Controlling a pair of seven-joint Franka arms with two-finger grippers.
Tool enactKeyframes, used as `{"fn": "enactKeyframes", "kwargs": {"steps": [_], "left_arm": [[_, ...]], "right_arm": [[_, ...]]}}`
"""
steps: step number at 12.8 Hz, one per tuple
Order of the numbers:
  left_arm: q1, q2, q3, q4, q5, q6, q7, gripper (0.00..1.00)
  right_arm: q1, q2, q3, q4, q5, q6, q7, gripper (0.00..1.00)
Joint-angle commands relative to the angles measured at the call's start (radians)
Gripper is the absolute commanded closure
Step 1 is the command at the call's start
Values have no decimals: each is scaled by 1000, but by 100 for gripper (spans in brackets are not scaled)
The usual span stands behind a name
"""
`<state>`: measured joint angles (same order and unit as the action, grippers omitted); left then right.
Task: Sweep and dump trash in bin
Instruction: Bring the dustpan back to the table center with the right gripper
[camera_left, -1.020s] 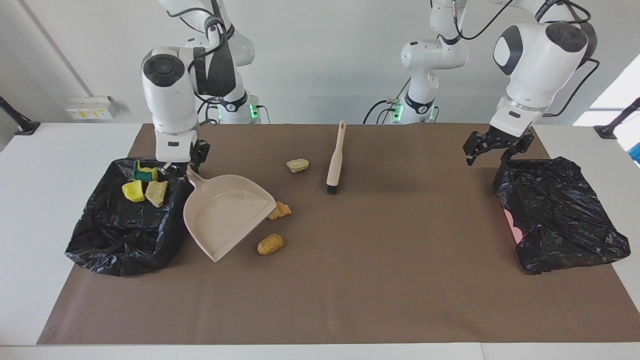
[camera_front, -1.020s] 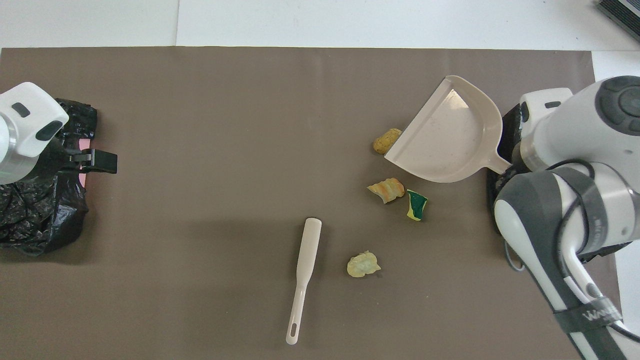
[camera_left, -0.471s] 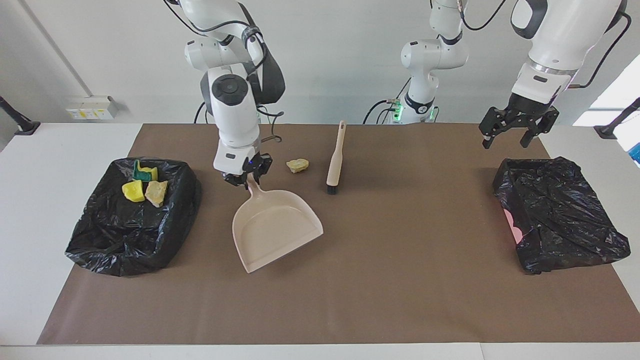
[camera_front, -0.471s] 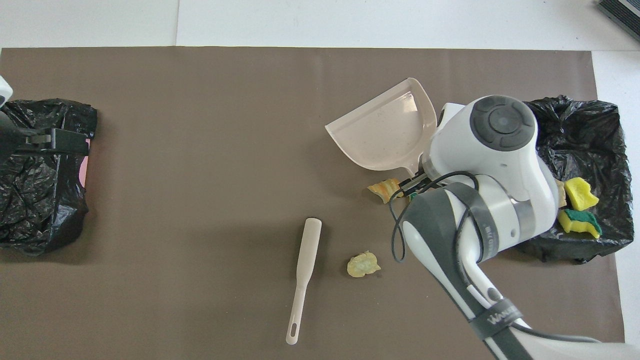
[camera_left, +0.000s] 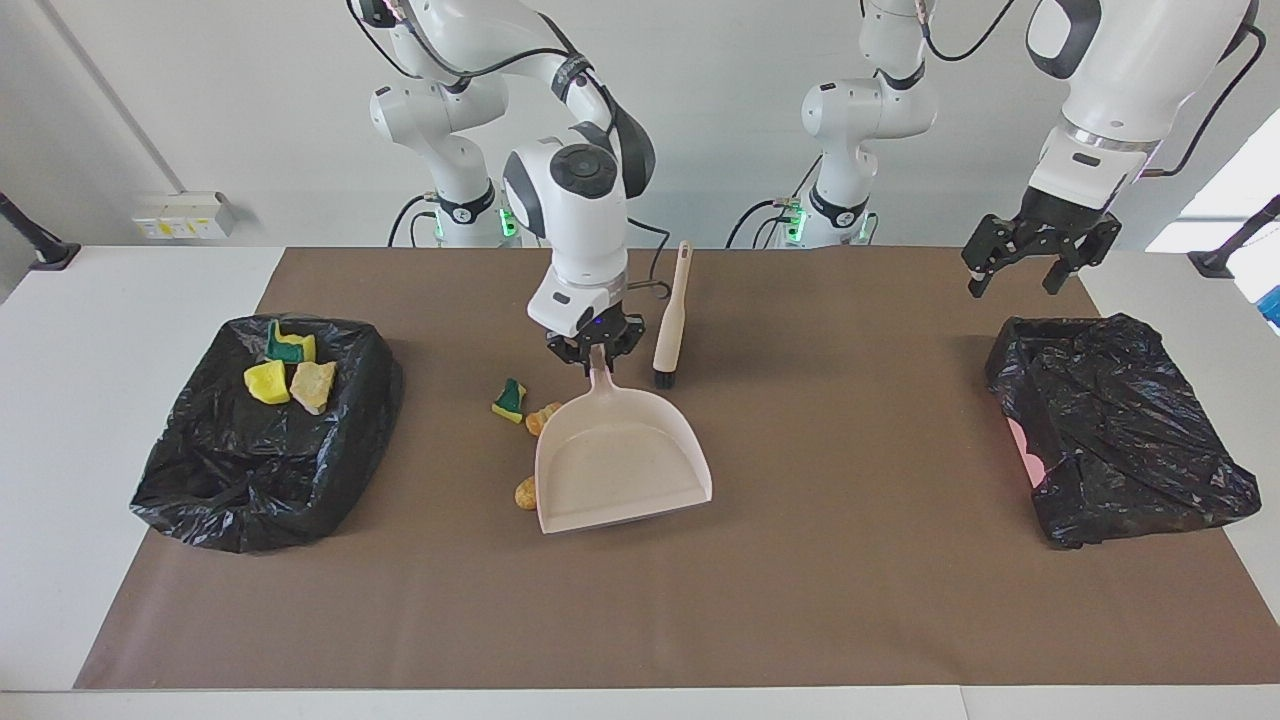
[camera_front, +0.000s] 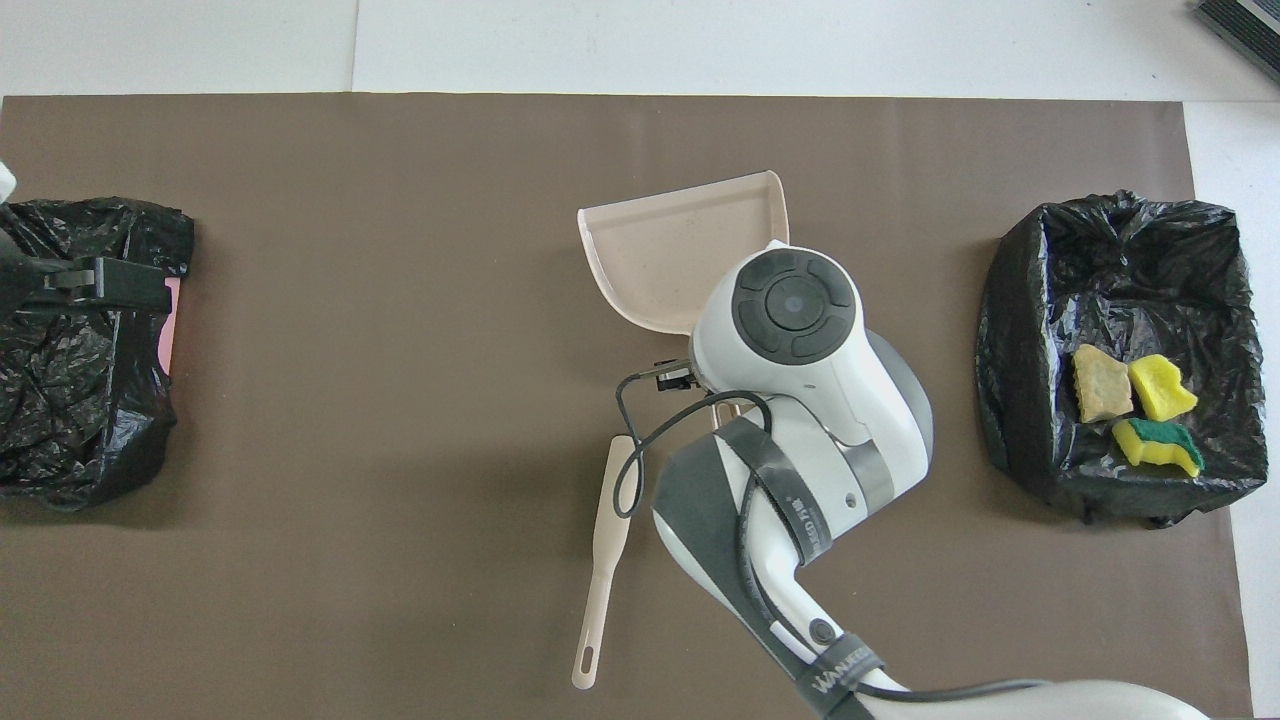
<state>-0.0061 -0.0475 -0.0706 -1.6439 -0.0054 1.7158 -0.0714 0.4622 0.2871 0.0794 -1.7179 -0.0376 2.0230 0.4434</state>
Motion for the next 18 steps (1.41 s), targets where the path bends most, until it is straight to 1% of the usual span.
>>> {"fn": "enactKeyframes", "kwargs": {"steps": [1,3,4,5,6,7,8,11,12,13,14,15,16,17,18], "left_arm": [[9,-2,20,30,-24,-63,-7,0],[9,-2,20,90,-24,-140,-4,0],[8,-2,20,110,-21,-192,1,0],[6,-2,12,124,-16,-232,-4,0],[8,-3,8,128,-16,-232,-2,0],[9,-14,8,127,-21,-219,5,0],[8,-32,8,119,-24,-217,10,0],[9,-37,11,111,-24,-211,-1,0],[9,-37,12,113,-21,-211,-2,0],[11,-35,12,116,-16,-211,-2,0],[11,-35,12,115,-15,-213,2,0],[9,-37,12,115,-15,-232,-1,0],[5,-49,11,95,-15,-222,11,0],[0,-57,11,79,-15,-202,10,0],[0,-57,11,75,-18,-170,2,0]], "right_arm": [[44,176,-6,176,47,6,159,100],[47,259,-6,251,58,11,207,100],[47,276,-6,262,64,32,209,100],[47,274,-6,259,80,33,209,83],[49,267,-6,259,82,23,210,44],[55,265,-6,255,73,25,213,0],[62,248,-6,242,81,14,212,0],[38,143,-7,155,84,-24,195,0],[9,121,-6,152,88,-79,193,0],[15,97,-6,149,96,-146,175,0],[39,57,-6,112,97,-174,195,0],[53,3,-6,45,108,-168,205,0],[56,-46,-6,-24,137,-159,210,0],[91,-93,-6,-105,146,-138,213,0],[125,-139,-6,-185,148,-80,230,0]]}}
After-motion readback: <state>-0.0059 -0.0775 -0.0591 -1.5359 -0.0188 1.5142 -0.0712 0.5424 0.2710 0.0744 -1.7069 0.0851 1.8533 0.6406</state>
